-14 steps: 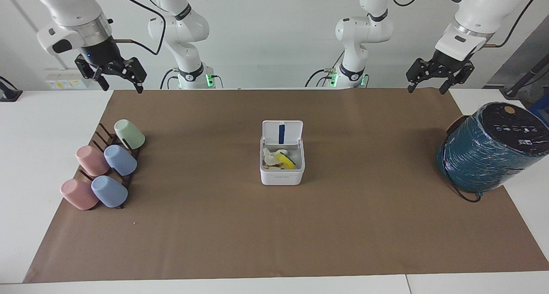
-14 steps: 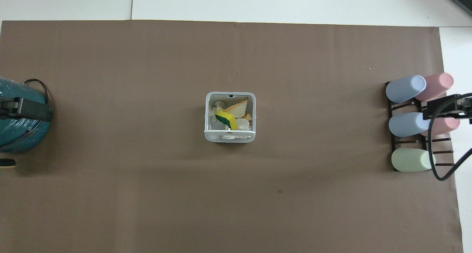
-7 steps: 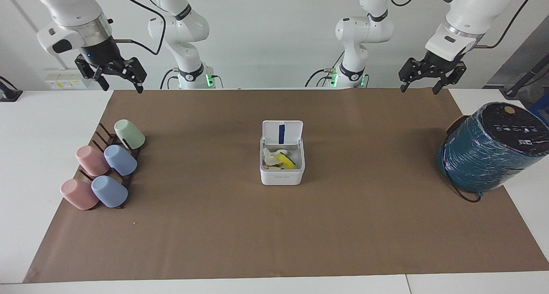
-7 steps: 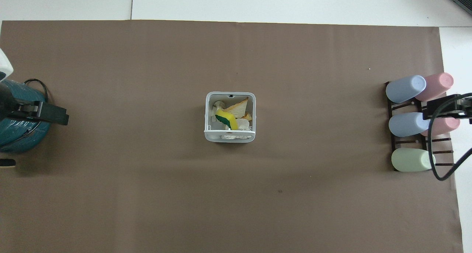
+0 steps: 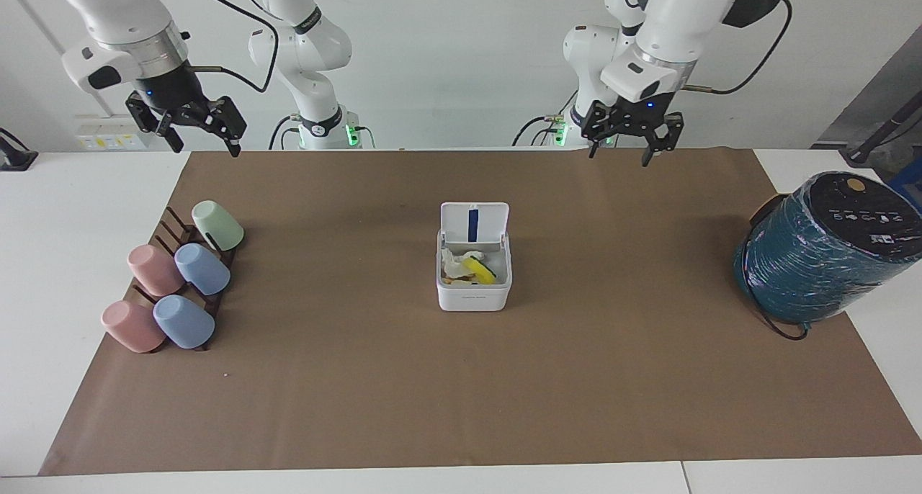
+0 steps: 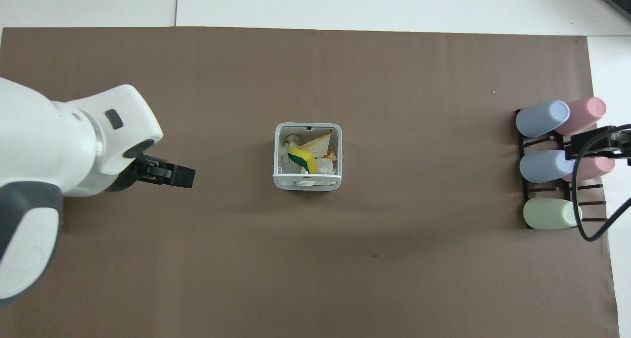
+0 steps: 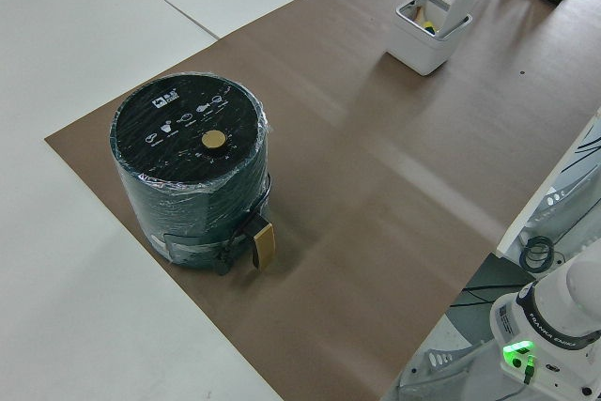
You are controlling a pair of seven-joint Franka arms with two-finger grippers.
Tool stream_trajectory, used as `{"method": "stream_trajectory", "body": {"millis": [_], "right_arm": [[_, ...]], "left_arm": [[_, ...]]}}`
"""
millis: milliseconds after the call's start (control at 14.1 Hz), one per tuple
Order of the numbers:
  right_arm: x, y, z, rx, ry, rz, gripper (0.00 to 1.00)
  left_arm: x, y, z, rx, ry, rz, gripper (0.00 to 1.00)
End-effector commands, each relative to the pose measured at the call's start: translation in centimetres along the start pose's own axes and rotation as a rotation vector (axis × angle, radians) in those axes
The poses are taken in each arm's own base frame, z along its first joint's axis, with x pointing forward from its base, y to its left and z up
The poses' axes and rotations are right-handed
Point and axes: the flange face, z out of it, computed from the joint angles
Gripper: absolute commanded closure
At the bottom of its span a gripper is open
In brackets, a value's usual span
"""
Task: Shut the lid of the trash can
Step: 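Move the left gripper toward the white trash bin's lid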
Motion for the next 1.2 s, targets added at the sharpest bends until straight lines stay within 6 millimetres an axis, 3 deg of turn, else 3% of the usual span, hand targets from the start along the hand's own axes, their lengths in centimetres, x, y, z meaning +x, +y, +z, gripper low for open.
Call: {"method": "stream_trajectory", "body": {"millis": [0, 213, 283, 425, 709, 992, 1134], "right_arm": [[-0.6, -0.1, -0.2, 0.018, -0.007, 0.005, 0.0], [-0.6, -0.1, -0.2, 0.018, -0.008, 0.005, 0.0], [-0.6, -0.1, -0.2, 0.018, -0.007, 0.005, 0.0], [-0.6, -0.1, -0.2, 0.018, -0.008, 0.005, 0.0], [-0.6, -0.1, -0.2, 0.018, -0.008, 0.005, 0.0], [-0.6, -0.1, -0.2, 0.018, -0.008, 0.005, 0.0], [-0.6, -0.1, -0.2, 0.018, -0.008, 0.005, 0.0]], "left_arm": [[-2.7, 3.3, 1.1, -0.019, 0.058, 0.034, 0.43], [-3.3, 7.4, 1.4, -0.037, 0.102, 0.079, 0.93], [-3.5, 8.7, 1.6, -0.042, 0.11, 0.091, 0.97], [-3.6, 11.2, 2.4, -0.054, 0.124, 0.09, 1.0], [-3.1, 16.2, 6.1, -0.073, 0.125, 0.075, 1.0], [-1.0, 18.6, 10.3, -0.081, 0.141, 0.083, 1.0], [0.1, 18.8, 11.6, -0.092, 0.172, 0.079, 1.0]]}}
